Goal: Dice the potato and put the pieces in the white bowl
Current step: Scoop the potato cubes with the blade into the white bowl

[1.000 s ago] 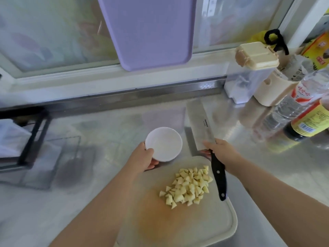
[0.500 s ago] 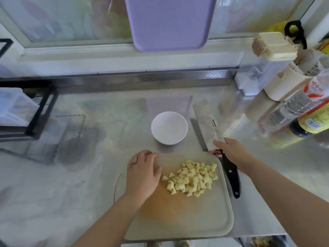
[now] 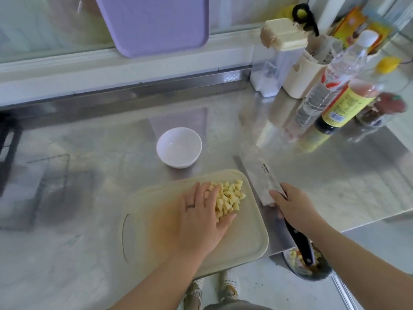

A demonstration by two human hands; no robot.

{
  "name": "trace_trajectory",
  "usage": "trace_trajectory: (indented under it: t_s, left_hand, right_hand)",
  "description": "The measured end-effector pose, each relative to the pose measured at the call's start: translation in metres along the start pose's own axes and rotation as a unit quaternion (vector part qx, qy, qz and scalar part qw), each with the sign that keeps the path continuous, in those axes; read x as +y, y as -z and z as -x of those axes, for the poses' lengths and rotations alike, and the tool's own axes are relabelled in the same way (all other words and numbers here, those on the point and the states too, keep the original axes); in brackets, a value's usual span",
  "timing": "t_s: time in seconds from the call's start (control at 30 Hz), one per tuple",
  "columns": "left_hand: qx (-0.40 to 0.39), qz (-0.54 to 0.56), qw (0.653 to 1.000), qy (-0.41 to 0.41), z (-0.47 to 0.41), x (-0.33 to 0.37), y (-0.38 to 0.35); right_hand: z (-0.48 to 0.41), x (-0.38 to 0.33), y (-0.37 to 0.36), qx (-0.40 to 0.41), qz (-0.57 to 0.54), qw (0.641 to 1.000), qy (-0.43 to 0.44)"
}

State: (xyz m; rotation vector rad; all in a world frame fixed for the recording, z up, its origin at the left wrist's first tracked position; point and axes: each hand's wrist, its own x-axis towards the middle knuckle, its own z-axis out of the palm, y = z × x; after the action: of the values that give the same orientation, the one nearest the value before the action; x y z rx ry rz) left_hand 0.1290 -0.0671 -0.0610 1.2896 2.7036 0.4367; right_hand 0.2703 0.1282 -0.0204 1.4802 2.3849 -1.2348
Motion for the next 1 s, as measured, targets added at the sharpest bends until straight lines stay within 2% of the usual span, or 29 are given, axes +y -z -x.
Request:
trace_trajectory:
  t_s: [0.27, 0.47, 0.73, 0.83, 1.0]
  left_hand:
    - [0.024, -0.019, 0.998, -0.052, -0.014, 0.01, -0.014]
    - [0.025, -0.001, 0.999, -0.044, -0.02, 0.014, -0.017]
    - [0.044, 0.087, 0.995, -0.005, -0.019, 0.019, -0.011]
    - [0.075, 0.181, 0.98, 0.032, -0.017, 0.024, -0.007]
    - [0.173, 0.334, 0.918, 0.124, -0.018, 0.032, 0.004]
  right_hand:
    - [0.015, 0.011, -0.028, -0.015, -0.01, 1.0, 0.008]
    - [0.027, -0.005, -0.049, -0.05, 0.017, 0.998, 0.028]
    - [0.047, -0.03, -0.054, -0.041, 0.015, 0.998, 0.054]
    - [0.056, -0.043, -0.054, -0.04, 0.024, 0.996, 0.073]
    - [0.068, -0.069, -0.058, -0.049, 0.039, 0.993, 0.105]
